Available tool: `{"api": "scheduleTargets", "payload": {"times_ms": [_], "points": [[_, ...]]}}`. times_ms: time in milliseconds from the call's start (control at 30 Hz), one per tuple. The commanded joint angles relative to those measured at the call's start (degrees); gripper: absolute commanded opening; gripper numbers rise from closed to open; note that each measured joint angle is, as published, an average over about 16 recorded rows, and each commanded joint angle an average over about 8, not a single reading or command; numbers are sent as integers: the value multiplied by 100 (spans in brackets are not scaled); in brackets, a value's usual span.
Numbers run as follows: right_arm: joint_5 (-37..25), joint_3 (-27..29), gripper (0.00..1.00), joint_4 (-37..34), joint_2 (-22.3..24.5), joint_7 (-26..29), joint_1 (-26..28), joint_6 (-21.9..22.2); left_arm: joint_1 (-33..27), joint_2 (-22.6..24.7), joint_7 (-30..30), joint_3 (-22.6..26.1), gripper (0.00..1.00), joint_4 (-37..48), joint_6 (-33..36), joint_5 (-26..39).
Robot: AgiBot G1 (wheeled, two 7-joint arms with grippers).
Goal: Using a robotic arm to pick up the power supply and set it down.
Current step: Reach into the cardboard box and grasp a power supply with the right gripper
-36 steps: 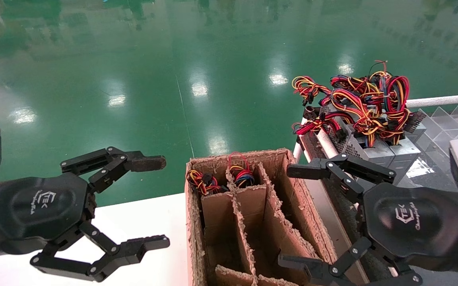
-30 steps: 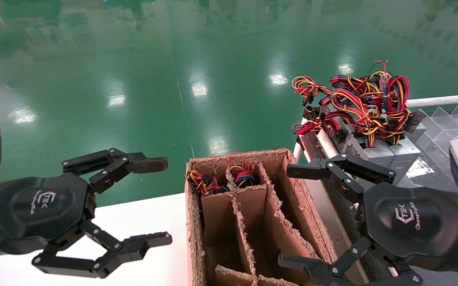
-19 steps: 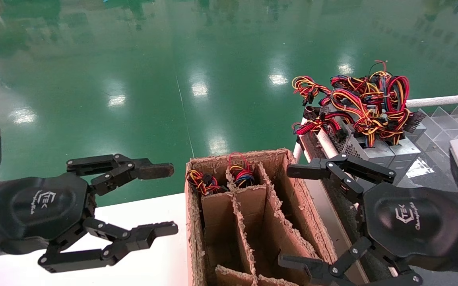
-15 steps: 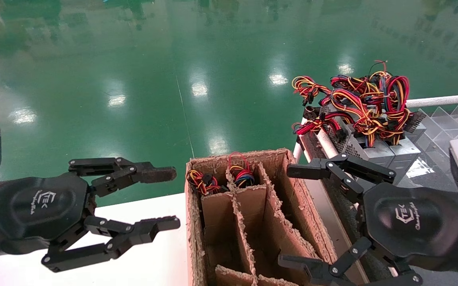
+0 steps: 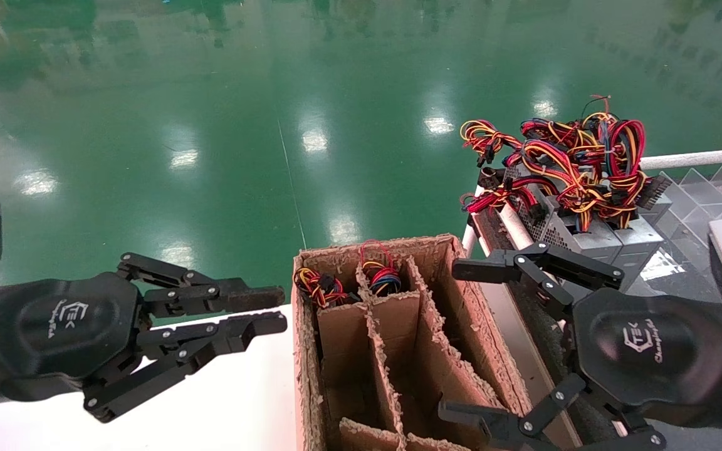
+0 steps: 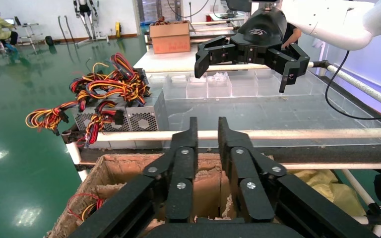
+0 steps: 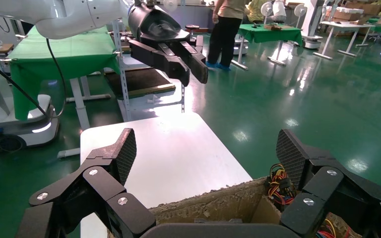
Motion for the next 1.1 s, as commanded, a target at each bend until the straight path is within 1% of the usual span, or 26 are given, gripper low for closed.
{"api": "scheduleTargets", "payload": {"times_ms": [33,233,267,500,533,1100], "points": [[0,0,100,0,0,0,0,0,0,0,0,0,0,0,0,0],[0,0,100,0,0,0,0,0,0,0,0,0,0,0,0,0],[0,0,100,0,0,0,0,0,0,0,0,0,5,0,0,0],[0,0,100,0,0,0,0,0,0,0,0,0,93,0,0,0],[0,0,100,0,0,0,0,0,0,0,0,0,100,0,0,0],[2,0,100,3,0,1,-2,0,0,0,0,0,100,0,0,0]]}}
